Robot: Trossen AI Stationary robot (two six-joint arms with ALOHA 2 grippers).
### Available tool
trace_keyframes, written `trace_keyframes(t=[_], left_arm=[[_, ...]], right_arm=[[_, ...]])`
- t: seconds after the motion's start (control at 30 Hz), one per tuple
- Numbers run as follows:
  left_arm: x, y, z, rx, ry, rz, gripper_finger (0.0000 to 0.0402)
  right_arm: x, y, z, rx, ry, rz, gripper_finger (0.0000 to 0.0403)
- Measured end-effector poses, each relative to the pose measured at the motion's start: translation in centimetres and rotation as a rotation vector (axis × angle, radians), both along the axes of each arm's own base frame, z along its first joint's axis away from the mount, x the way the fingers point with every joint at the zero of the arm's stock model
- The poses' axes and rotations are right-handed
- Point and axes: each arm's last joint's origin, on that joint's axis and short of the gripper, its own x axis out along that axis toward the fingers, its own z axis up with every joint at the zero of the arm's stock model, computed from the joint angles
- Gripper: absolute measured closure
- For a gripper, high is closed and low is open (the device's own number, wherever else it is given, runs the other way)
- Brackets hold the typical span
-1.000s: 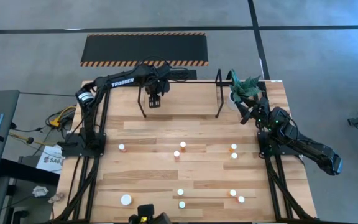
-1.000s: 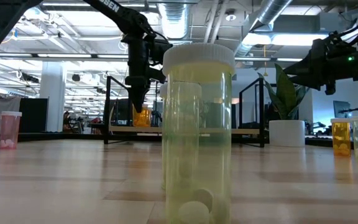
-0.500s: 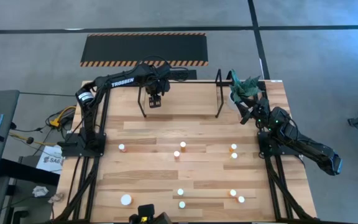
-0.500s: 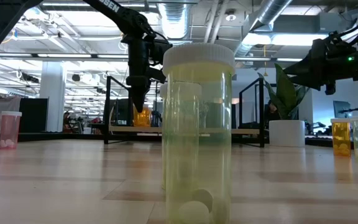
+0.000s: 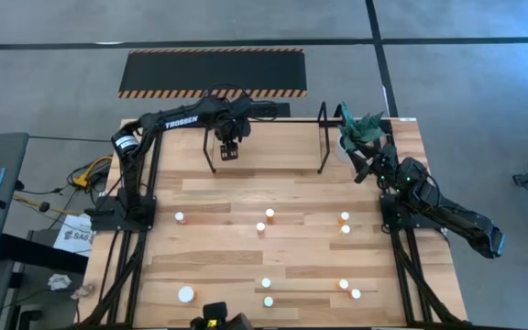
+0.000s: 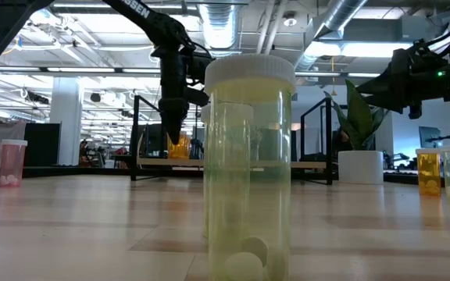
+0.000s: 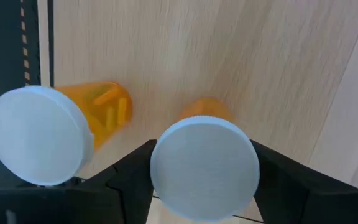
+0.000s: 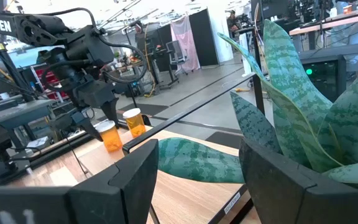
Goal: Pick and place medicine bottles onto shelf by color
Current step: Put the top big orange pill bottle on the shelf aligned with the other big orange pill bottle
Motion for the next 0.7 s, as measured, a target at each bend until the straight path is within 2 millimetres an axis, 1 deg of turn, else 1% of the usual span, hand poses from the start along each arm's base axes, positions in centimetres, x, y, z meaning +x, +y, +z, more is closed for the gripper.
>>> trace_keyframes(t=[0.7], left_arm=[[-0.27,0.63,-0.01,0.031,-0.004,0.062,0.0179]], right_arm=[[0.00,0.00,0.00,0.000,0.000,0.000,0.0154]])
